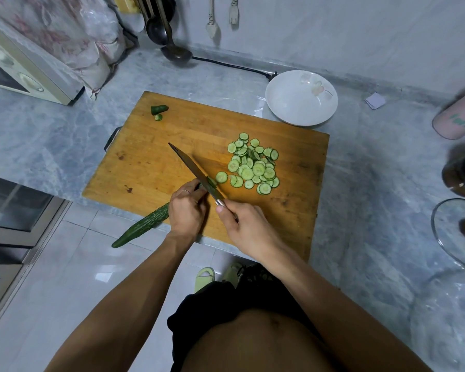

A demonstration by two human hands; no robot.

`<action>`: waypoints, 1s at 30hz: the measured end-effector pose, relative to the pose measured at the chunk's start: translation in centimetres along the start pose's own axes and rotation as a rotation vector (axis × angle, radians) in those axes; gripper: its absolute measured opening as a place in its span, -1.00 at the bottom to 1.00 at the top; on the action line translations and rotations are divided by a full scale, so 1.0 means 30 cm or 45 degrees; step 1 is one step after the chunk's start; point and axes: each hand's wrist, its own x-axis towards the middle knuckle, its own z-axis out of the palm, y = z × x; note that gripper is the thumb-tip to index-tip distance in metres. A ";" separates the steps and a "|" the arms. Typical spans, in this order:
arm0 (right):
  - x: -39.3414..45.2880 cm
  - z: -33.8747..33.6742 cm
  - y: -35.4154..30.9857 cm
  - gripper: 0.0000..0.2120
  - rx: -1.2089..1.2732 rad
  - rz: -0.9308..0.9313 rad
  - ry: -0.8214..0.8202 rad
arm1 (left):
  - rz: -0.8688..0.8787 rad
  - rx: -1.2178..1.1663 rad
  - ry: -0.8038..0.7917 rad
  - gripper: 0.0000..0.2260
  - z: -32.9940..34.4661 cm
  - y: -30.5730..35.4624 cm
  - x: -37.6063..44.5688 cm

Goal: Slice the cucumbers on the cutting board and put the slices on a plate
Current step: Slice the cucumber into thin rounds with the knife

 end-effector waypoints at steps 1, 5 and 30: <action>0.006 0.007 0.003 -0.73 -0.005 0.011 0.000 | 0.000 -0.002 0.003 -0.71 -0.002 0.001 0.001; 0.029 0.013 0.011 -0.73 0.018 0.030 0.010 | -0.007 0.039 -0.003 -0.74 0.009 -0.006 0.003; -0.021 -0.037 -0.006 -0.64 0.006 -0.040 -0.003 | -0.055 -0.009 -0.054 -0.71 0.008 -0.017 -0.001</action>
